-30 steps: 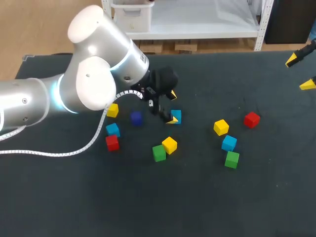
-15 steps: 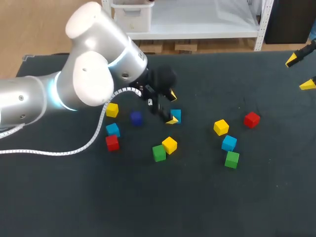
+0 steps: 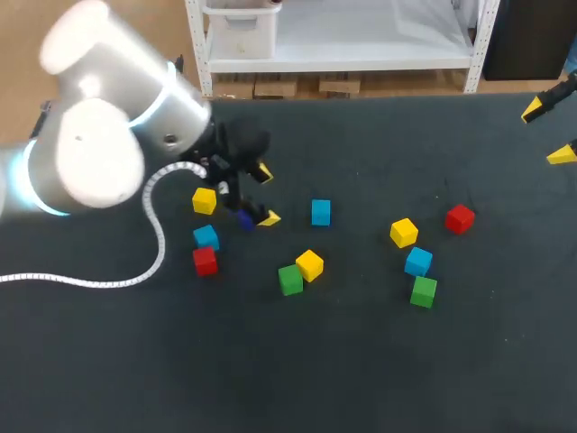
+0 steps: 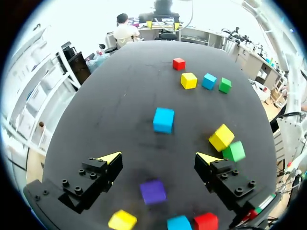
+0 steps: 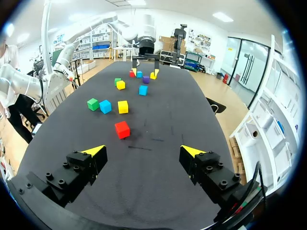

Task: Place the blue cubes, place green cubes on the blue cubes, place the yellow cubes on the green cubes, then place the red cubes on the yellow cubes, and place purple cube on the red cubes.

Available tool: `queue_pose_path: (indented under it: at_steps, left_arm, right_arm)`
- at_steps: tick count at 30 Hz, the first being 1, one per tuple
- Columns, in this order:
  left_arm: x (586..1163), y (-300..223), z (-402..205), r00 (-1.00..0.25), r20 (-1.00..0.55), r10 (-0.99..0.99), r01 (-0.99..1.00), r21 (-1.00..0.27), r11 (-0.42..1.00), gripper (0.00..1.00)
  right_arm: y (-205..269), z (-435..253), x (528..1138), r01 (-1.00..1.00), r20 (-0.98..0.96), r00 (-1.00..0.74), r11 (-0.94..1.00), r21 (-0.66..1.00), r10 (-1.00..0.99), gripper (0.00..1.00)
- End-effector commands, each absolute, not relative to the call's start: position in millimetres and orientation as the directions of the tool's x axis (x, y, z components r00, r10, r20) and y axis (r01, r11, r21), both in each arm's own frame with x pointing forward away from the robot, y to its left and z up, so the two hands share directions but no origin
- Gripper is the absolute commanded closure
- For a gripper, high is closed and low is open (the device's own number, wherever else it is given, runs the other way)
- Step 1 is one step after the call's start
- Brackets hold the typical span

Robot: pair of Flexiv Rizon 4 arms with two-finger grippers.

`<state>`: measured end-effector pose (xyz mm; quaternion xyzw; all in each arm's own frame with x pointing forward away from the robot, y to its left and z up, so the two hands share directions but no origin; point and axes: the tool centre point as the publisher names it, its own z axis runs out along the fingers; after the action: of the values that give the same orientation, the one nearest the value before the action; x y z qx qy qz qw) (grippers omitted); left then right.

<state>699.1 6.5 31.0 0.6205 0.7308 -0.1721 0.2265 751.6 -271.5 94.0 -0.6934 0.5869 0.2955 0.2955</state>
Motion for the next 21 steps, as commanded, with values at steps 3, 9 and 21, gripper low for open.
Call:
queue_pose_path:
  at_steps: [3,9,21]
  left_arm:
    - [666.8,53.5,45.2,-0.137,-0.563,0.815,0.967,0.103,0.234,0.00]
    - [668.1,66.5,31.1,-0.161,-0.569,0.806,0.956,0.114,0.271,0.00]
    - [674.1,58.6,10.5,-0.167,-0.576,0.801,0.950,0.124,0.287,0.00]
  right_arm:
    - [-271.1,94.2,749.8,-0.989,-0.756,0.137,-0.134,-0.066,-0.640,0.00]
    - [-271.1,94.2,749.8,-0.989,-0.756,0.137,-0.134,-0.066,-0.640,0.00]
    - [-271.1,94.2,749.8,-0.989,-0.756,0.137,-0.134,-0.066,-0.640,0.00]
